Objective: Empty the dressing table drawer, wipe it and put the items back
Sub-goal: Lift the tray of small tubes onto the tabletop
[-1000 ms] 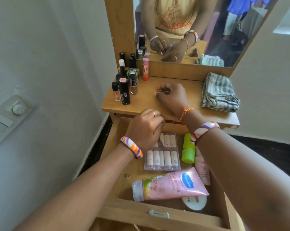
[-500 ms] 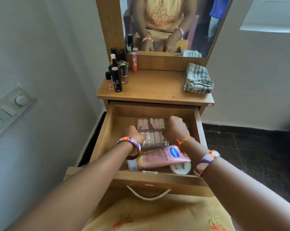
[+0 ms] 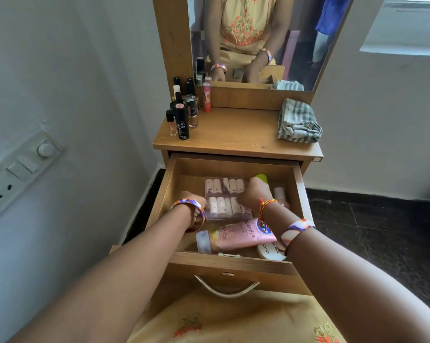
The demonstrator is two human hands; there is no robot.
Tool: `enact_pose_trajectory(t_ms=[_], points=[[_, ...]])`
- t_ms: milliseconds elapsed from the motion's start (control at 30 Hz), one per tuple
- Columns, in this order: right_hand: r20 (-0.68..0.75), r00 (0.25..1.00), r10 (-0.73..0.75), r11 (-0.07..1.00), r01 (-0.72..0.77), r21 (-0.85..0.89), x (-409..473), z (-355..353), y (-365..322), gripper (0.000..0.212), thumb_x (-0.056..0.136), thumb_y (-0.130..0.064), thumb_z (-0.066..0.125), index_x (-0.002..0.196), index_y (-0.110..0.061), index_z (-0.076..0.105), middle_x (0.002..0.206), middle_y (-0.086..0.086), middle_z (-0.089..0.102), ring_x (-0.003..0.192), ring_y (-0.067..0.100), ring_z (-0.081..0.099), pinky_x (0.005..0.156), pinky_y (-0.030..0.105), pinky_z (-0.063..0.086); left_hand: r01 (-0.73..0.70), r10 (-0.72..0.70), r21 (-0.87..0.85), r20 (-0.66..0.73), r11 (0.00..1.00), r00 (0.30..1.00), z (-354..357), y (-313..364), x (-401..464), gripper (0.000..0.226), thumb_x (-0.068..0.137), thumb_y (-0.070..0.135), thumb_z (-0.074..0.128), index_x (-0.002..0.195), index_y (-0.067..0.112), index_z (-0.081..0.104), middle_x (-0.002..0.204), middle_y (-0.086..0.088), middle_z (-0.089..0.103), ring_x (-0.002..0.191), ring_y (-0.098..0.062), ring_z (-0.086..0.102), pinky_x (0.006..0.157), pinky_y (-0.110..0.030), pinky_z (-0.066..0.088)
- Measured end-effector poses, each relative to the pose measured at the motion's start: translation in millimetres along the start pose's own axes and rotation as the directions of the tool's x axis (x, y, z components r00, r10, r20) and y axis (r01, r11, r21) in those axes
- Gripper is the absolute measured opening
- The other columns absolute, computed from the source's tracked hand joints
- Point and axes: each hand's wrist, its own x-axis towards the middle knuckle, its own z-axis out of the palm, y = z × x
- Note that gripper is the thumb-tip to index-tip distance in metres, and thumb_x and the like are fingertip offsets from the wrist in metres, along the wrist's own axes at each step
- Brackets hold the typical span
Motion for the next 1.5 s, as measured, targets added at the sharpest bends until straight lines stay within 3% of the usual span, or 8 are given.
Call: enact_pose_trajectory(t_ms=[200,333,500,667,1100,1300,1400,1500], points=[[0.025,0.991,0.134,0.935,-0.135,0.327,8,-5,2,0.015,0.080,-0.008,0.064,0.071,-0.007,0.053,0.078,0.011,0.058,0.060,0.021,0.052,0.052,0.025,0.042,-0.011,0.046,-0.357,0.090,0.934,0.995,-18,6,-28,0.033,0.091,-0.008,0.051,0.123,-0.013,0.052,0.121,-0.023,0.058,0.121,-0.036,0.054,0.100,-0.044,0.046],[0.289,0.935,0.204,0.730,-0.342,0.592,3,-21,2,0.013,0.087,-0.004,0.059,0.077,-0.004,0.052,0.081,0.013,0.063,0.078,0.027,0.066,0.074,0.037,0.057,-0.017,0.090,-0.423,0.153,0.906,0.984,-27,4,-40,0.032,0.092,-0.011,0.046,0.124,-0.013,0.051,0.129,-0.025,0.055,0.123,-0.034,0.052,0.097,-0.046,0.045],[0.506,0.859,0.070,0.680,-0.413,0.606,-17,-50,11,0.006,0.089,0.003,0.055,0.084,0.001,0.058,0.073,0.015,0.066,0.057,0.023,0.069,0.054,0.035,0.060,-0.016,0.148,-0.420,0.284,0.907,0.947,-40,-2,-53,0.028,0.092,-0.010,0.045,0.120,-0.011,0.053,0.095,-0.017,0.065,0.105,-0.029,0.063,0.098,-0.039,0.046],[0.627,0.776,-0.071,0.647,-0.442,0.621,-27,-80,23,0.008,0.089,0.000,0.054,0.088,0.001,0.061,0.071,0.014,0.071,0.059,0.021,0.072,0.056,0.032,0.061,-0.044,0.237,-0.424,0.415,0.905,0.879,-60,4,-61,0.012,0.090,-0.007,0.049,0.091,-0.002,0.060,0.071,-0.010,0.073,0.059,-0.016,0.072,0.058,-0.028,0.059],[0.114,0.984,-0.134,0.434,-0.046,0.900,-3,-105,-8,0.013,0.087,0.004,0.057,0.084,-0.007,0.051,0.051,0.003,0.067,0.043,0.011,0.065,0.044,0.021,0.055,-0.359,0.416,-0.523,-0.009,0.773,0.910,-44,74,-51,0.010,0.087,-0.006,0.057,0.095,-0.008,0.062,0.080,-0.009,0.063,0.063,-0.013,0.062,0.049,-0.018,0.055],[-0.040,0.967,-0.250,0.633,0.195,0.750,7,-100,-4,0.045,0.075,0.010,0.068,0.118,0.006,0.054,0.095,0.013,0.065,0.074,0.013,0.063,0.070,0.021,0.056,-0.485,0.462,-0.389,-0.157,0.783,0.873,-31,85,-29,0.038,0.088,-0.002,0.058,0.126,-0.002,0.055,0.129,-0.016,0.057,0.109,-0.026,0.061,0.086,-0.036,0.057],[-0.061,0.953,-0.297,0.711,0.263,0.652,12,-94,-3,0.058,0.070,0.017,0.069,0.124,0.008,0.050,0.109,0.015,0.063,0.071,0.005,0.067,0.070,0.016,0.055,-0.535,0.505,-0.294,-0.178,0.792,0.845,-29,91,-27,0.039,0.089,0.002,0.059,0.127,0.004,0.056,0.131,-0.012,0.057,0.115,-0.026,0.059,0.095,-0.037,0.051],[-0.107,0.953,-0.283,0.778,0.293,0.556,20,-87,-5,0.066,0.067,0.011,0.075,0.128,0.004,0.050,0.123,0.016,0.061,0.105,0.023,0.064,0.094,0.035,0.053,-0.606,0.589,-0.152,-0.144,0.781,0.795,-29,97,-27,0.042,0.084,0.010,0.068,0.124,0.004,0.059,0.119,-0.007,0.063,0.104,-0.017,0.059,0.093,-0.028,0.048]])
